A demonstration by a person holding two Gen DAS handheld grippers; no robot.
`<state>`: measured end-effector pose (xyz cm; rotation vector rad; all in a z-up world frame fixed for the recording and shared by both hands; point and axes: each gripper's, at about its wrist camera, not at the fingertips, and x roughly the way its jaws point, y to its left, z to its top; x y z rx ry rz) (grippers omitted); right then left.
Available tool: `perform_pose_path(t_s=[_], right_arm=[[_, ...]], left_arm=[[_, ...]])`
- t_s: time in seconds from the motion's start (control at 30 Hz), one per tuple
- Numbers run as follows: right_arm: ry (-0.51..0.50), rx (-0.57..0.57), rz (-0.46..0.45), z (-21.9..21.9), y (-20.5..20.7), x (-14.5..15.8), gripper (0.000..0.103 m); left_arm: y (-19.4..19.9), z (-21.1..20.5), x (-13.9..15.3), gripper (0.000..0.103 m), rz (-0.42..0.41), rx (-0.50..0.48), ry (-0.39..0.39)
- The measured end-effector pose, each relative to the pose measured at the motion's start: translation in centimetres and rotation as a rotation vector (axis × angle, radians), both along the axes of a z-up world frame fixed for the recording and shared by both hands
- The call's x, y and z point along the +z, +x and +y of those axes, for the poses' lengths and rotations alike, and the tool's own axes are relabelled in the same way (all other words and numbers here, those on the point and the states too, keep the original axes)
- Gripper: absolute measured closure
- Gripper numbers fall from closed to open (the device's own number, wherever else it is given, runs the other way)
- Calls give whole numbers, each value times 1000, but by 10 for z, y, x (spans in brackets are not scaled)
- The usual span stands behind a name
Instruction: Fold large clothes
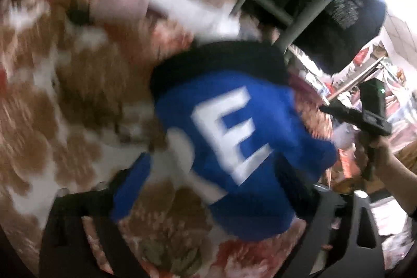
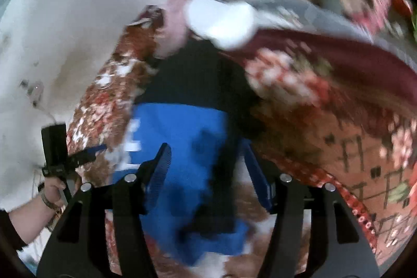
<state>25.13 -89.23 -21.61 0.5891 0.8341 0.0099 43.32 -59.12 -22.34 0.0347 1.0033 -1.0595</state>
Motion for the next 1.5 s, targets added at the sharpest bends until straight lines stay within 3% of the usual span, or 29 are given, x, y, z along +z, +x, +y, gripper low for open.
perform_pose_path(t_s=[0.1,0.3,0.4,0.5,0.57,0.63,0.73,0.8,0.87,0.93,1.03,1.13,1.27,1.4,1.5], right_arm=[[-35,83,8,55,19,21,31],[-81,228,110,124,44,-28,34],[-58,226,123,112,40,-57,37],[-33,224,113,99,27,-68,46],[-25,227,113,90,16,-75,61],[-6,234,112,77,6,-84,67],[-17,256,119,71,-4,-81,69],[-49,275,131,72,-8,-73,66],[-45,270,116,73,-14,-58,35],[-37,243,56,76,-18,-36,23],[8,169,-41,70,-7,-9,16],[41,94,-70,53,38,-6,15],[126,46,-30,24,120,-31,15],[146,35,65,4,155,-64,21],[166,61,78,-8,157,-75,30]], left_arm=[[-8,-40,30,5,-126,3,44],[8,-118,10,5,-124,-68,180],[10,-150,-13,5,-160,-138,238],[20,-159,-50,4,-194,-161,377],[29,-151,-60,4,-166,-181,364],[38,-142,-61,4,-142,-189,341],[44,-117,-43,4,-224,-119,351],[41,-96,-26,5,-248,-37,344],[28,-76,-9,5,-215,-12,282],[3,-65,1,5,-203,-28,240],[-43,-63,-3,5,-224,-40,263],[-74,-70,-23,5,-250,-45,309],[-87,-73,-42,6,-162,-22,291],[-118,-82,-56,6,-285,-82,367],[-133,-84,-64,6,-354,-85,398]])
